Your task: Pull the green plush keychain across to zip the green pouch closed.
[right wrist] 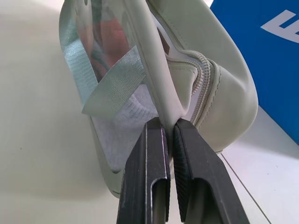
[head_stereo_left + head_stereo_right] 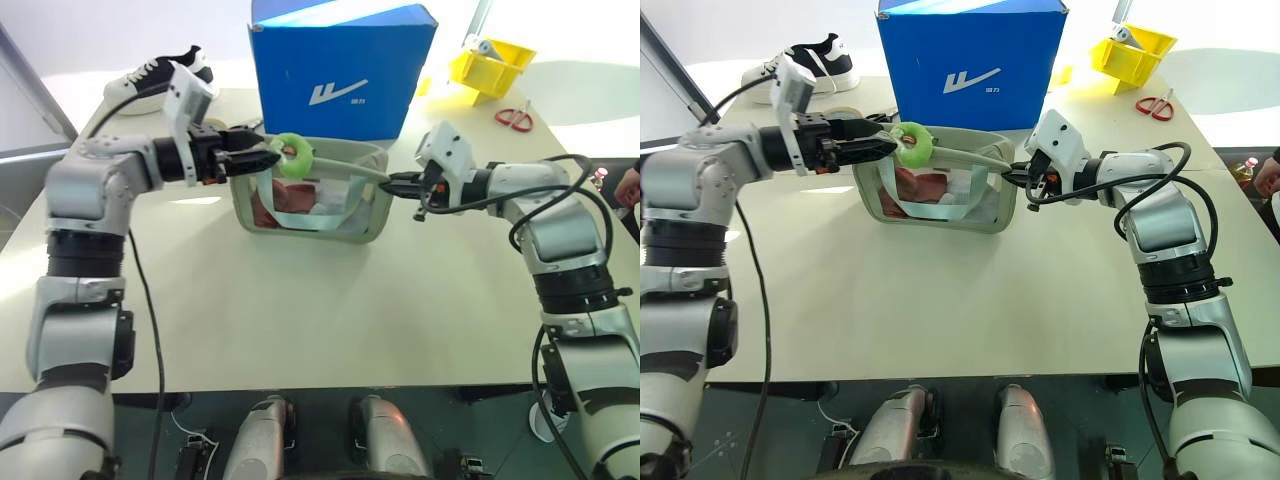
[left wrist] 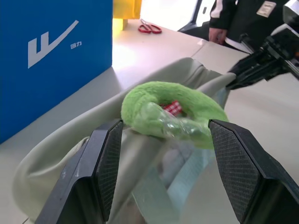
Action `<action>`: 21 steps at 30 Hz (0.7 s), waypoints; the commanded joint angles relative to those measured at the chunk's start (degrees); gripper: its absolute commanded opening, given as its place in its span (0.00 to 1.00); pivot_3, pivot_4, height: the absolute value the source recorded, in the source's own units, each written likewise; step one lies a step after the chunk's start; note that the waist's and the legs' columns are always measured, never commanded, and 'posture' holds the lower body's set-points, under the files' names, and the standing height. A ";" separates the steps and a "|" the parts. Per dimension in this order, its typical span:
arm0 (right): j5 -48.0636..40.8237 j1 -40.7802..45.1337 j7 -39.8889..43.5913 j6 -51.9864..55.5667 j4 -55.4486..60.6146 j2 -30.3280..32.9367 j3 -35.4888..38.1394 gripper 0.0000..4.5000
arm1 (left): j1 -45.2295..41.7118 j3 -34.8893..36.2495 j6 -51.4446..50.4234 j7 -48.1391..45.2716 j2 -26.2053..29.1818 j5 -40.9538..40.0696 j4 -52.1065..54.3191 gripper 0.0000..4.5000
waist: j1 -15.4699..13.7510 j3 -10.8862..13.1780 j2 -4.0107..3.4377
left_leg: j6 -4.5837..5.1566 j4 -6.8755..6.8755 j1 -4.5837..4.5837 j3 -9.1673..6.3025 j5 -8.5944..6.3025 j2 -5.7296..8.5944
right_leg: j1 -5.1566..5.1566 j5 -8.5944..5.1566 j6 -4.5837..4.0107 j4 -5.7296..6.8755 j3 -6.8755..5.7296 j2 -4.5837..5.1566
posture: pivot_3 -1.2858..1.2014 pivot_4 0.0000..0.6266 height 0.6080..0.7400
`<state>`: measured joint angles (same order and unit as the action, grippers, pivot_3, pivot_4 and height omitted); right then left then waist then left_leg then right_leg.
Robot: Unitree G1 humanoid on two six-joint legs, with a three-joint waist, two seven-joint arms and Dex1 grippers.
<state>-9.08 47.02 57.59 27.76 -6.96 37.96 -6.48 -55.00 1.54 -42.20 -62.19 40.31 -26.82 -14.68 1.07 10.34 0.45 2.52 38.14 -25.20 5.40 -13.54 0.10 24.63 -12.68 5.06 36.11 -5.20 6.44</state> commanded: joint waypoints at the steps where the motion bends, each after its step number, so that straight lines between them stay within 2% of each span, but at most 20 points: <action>1: 0.08 0.82 0.00 -0.91 0.29 -0.39 -0.16 0.00 | 1.11 2.30 -0.14 -2.82 3.42 -1.48 3.12 0.68 | -0.03 0.00 0.00 | 0.00 0.00 0.00 -0.01 0.00 0.00 | 0.00 0.00 -0.01 0.00 0.00 0.01 | 0.52 0.24 1.00; 6: 0.10 1.25 0.25 -1.22 -0.34 -0.67 -0.43 0.00 | 3.38 1.15 4.74 -1.71 3.55 1.60 0.68 0.68 | -0.15 0.00 0.00 | -0.01 0.00 0.00 -0.02 -0.01 0.00 | 0.00 -0.01 -0.01 0.00 0.00 0.04 | 0.52 0.24 1.00; 14: 0.37 1.83 0.92 -1.33 -0.77 -0.76 -0.80 0.00 | 4.25 -2.17 17.78 3.34 -1.20 10.31 -7.91 0.68 | -0.16 -0.01 -0.01 | 0.00 0.00 -0.01 0.00 0.00 0.01 | 0.01 0.00 -0.01 0.00 0.00 0.04 | 0.52 0.24 1.00; 17: 0.50 1.83 1.11 -1.26 -0.67 -0.68 -0.78 0.00 | 3.51 -1.28 18.66 3.26 -2.15 10.25 -9.81 0.50 | -0.09 -0.01 -0.01 | 0.00 0.00 -0.02 0.00 0.00 0.00 | 0.02 0.00 -0.01 0.00 0.00 0.03 | 0.52 0.24 1.00; 21: 0.65 1.85 1.20 -1.30 -0.73 -0.60 -0.64 0.00 | 3.25 -0.43 17.61 2.39 -1.90 9.30 -8.95 0.03 | -0.17 -0.01 -0.01 | 0.02 0.00 -0.02 0.00 -0.01 0.00 | 0.02 0.00 -0.01 0.00 0.00 0.03 | 0.52 0.24 1.00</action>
<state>-8.26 47.60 58.31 27.11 -8.18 37.56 -6.57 -49.91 -0.89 -24.89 -59.58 37.78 -16.72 -25.21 0.89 10.33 0.44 2.54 38.14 -25.22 5.39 -13.56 0.10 24.64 -12.68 5.06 36.12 -5.20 6.47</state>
